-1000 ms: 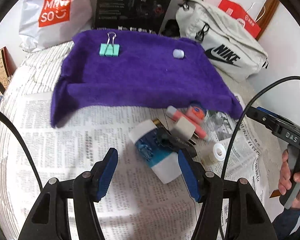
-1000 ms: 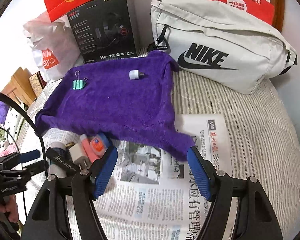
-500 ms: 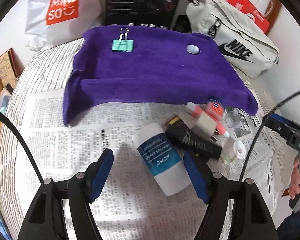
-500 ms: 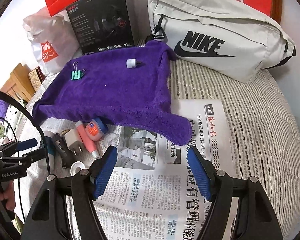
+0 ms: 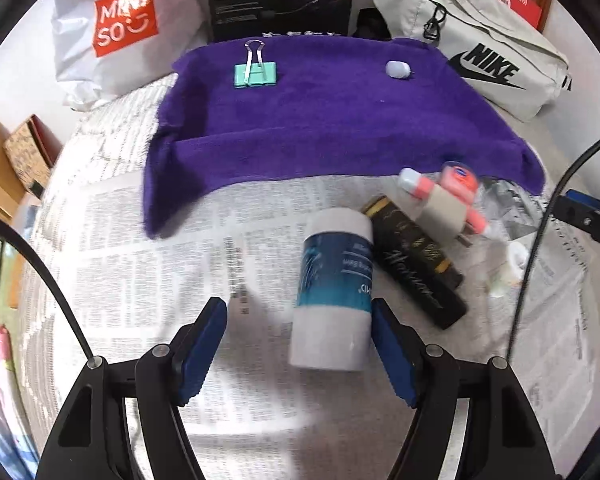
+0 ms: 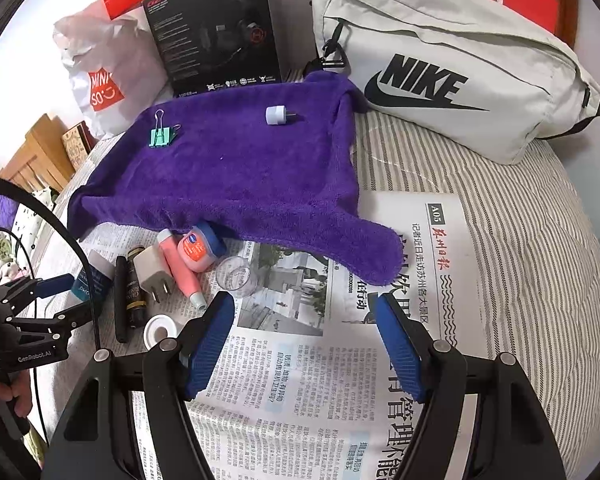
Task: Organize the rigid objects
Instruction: 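Grasp the white-and-blue balm jar with left tool while right tool grasps clear cup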
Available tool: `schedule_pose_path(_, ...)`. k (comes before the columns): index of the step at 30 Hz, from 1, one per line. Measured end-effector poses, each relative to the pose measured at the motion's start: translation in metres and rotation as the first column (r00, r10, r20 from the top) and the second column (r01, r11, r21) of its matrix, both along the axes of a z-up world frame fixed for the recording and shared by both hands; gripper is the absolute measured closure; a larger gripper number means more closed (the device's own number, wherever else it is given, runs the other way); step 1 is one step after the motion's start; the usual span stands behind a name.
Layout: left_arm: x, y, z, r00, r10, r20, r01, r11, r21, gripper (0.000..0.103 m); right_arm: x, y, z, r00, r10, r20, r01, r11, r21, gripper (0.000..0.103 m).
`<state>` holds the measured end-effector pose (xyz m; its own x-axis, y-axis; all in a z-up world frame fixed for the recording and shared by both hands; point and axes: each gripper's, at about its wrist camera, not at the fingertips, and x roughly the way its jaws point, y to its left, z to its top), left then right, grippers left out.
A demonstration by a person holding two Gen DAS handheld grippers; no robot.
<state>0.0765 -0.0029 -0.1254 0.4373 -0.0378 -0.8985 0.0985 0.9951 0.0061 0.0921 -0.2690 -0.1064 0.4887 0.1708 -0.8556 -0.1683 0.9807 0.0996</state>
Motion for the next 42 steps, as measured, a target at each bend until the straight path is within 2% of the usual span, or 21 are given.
schedule_pose_path(4,0.005,-0.002,-0.002,0.999,-0.025,0.024,0.026,0.999,-0.024,0.035,0.001,0.001,-0.002,1.0,-0.001,-0.003,0.001,1.0,-0.001,0.031)
schedule_pose_path(7,0.008,-0.01,-0.006,0.997,-0.067,0.028,0.067,0.998,0.012,0.049,0.001,0.002,-0.005,1.0,0.004,-0.011,-0.004,1.0,-0.004,0.031)
schedule_pose_path(9,0.007,-0.011,-0.004,0.995,-0.084,0.045,0.084,0.996,-0.005,0.066,0.001,0.002,-0.006,1.0,0.006,-0.014,-0.006,1.0,-0.008,0.031)
schedule_pose_path(10,0.006,-0.011,-0.004,0.995,-0.087,0.046,0.088,0.996,-0.015,0.068,0.001,0.002,-0.007,1.0,0.006,-0.016,-0.006,1.0,-0.012,0.031)
schedule_pose_path(21,0.009,-0.008,-0.004,0.996,-0.07,0.058,0.072,0.997,-0.041,0.068,0.009,0.004,-0.018,0.999,0.015,-0.032,-0.014,0.999,0.05,0.031)
schedule_pose_path(29,0.007,-0.006,-0.003,0.996,-0.065,0.055,0.067,0.997,-0.038,0.068,0.019,0.032,-0.033,0.996,0.085,-0.02,-0.085,0.996,0.019,0.031)
schedule_pose_path(33,0.007,-0.007,-0.003,0.996,-0.065,0.06,0.067,0.997,-0.035,0.068,0.02,0.044,-0.04,0.993,0.117,0.001,-0.117,0.993,-0.03,0.043)
schedule_pose_path(37,0.006,-0.007,-0.003,0.996,-0.06,0.062,0.062,0.997,-0.041,0.068,0.021,0.051,-0.043,0.991,0.129,0.036,-0.126,0.99,-0.07,0.051)
schedule_pose_path(38,0.006,-0.007,-0.003,0.996,-0.058,0.062,0.061,0.997,-0.039,0.068,0.021,0.052,-0.043,0.99,0.132,0.044,-0.129,0.989,-0.078,0.056)
schedule_pose_path(40,0.006,-0.008,-0.003,0.996,-0.059,0.064,0.061,0.997,-0.038,0.068,0.02,0.055,-0.043,0.987,0.148,0.065,-0.141,0.986,-0.091,0.072)
schedule_pose_path(41,0.006,-0.008,-0.003,0.996,-0.059,0.066,0.061,0.997,-0.04,0.068,0.02,0.056,-0.043,0.986,0.152,0.069,-0.145,0.985,-0.094,0.076)
schedule_pose_path(42,0.006,-0.007,-0.003,0.996,-0.058,0.067,0.061,0.997,-0.045,0.068,0.02,0.056,-0.042,0.986,0.153,0.068,-0.147,0.985,-0.095,0.076)
